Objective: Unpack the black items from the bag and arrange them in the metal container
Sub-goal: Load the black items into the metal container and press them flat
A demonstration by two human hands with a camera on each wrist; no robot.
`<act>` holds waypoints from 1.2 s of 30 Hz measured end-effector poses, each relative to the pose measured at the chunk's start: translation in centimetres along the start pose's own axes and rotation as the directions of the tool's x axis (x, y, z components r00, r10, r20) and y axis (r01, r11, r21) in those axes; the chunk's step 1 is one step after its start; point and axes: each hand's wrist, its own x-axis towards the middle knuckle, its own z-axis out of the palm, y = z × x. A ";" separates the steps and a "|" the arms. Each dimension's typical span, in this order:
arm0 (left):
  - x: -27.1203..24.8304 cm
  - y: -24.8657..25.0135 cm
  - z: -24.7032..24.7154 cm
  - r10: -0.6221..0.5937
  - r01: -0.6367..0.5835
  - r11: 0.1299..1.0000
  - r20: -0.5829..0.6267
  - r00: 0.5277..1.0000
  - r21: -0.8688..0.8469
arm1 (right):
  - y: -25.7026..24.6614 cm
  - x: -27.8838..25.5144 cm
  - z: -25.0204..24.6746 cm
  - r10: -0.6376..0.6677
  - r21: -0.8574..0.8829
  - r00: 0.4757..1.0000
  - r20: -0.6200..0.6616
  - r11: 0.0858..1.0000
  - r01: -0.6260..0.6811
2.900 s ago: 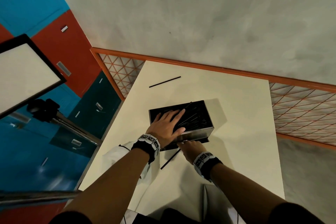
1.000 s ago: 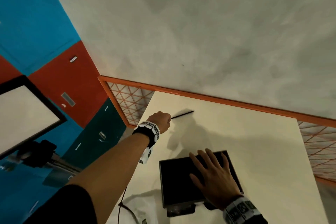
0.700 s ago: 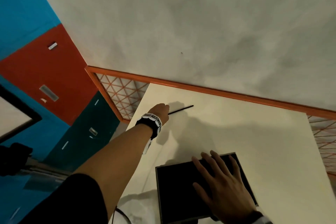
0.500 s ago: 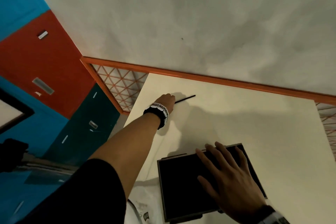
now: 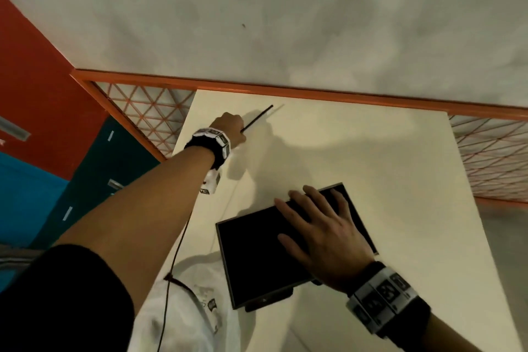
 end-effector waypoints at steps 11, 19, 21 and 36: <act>-12.0 9.0 -10.5 0.218 -0.255 0.936 -0.166 0.962 -0.244 | 0.4 -0.4 0.6 -0.027 0.078 0.987 -0.159 0.996 0.040; -25.7 12.7 -2.8 0.224 -0.262 0.918 -0.156 0.962 -0.299 | 3.7 -2.7 -1.1 0.318 0.608 0.852 -0.416 0.794 0.000; -27.6 12.4 0.0 0.202 -0.231 0.931 -0.127 0.971 -0.283 | 4.6 -3.5 -1.8 0.461 0.740 0.806 -0.372 0.671 -0.041; -31.0 10.4 4.0 0.024 -0.082 0.910 -0.146 0.989 -0.407 | 2.2 -3.0 -0.4 0.358 0.646 0.887 -0.292 0.757 -0.094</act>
